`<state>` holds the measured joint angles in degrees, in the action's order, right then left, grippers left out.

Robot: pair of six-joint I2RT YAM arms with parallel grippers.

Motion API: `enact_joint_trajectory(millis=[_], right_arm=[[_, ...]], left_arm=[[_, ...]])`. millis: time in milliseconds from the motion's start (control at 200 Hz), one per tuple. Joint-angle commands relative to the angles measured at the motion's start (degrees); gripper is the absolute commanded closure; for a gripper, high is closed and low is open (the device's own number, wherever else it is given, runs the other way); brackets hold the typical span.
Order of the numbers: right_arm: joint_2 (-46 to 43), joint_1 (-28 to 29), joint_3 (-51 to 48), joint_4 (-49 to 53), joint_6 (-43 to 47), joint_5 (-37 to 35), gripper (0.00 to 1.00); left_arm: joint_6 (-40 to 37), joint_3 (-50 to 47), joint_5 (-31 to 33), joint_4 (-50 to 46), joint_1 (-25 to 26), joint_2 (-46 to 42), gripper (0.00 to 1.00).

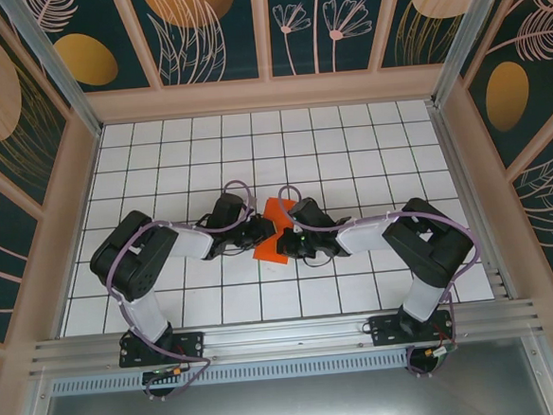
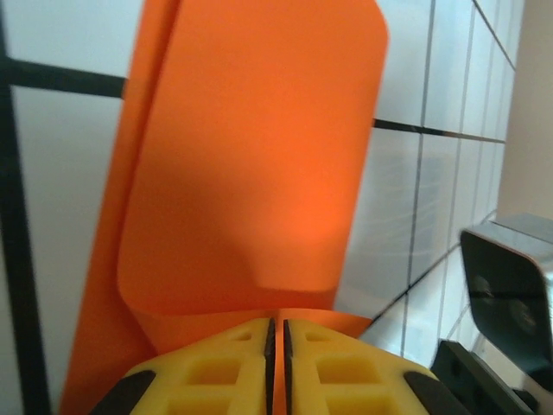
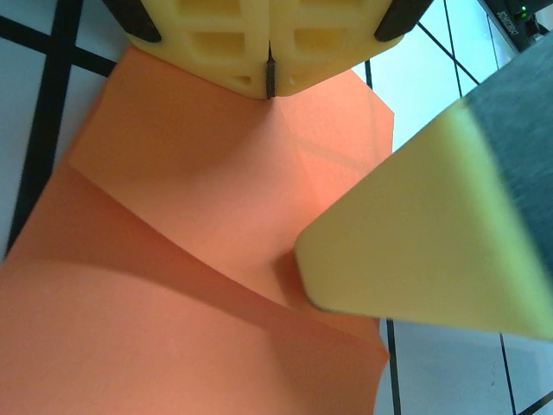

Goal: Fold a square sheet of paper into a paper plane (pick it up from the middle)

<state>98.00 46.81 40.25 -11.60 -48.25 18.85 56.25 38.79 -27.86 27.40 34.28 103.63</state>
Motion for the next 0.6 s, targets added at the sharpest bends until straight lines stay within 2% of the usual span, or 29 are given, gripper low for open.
enact_joint_trajectory(millis=[0, 595], right_arm=[[3.2, 0.2, -1.4, 7.5, 1.8, -1.0, 0.99], [3.2, 0.1, -2.4, 7.9, 2.9, -0.7, 1.0]], left_arm=[[-2.0, 1.2, 3.3, -2.9, -0.3, 1.6, 0.87], [-6.5, 2.0, 7.6, -8.8, -3.7, 3.1, 0.89]])
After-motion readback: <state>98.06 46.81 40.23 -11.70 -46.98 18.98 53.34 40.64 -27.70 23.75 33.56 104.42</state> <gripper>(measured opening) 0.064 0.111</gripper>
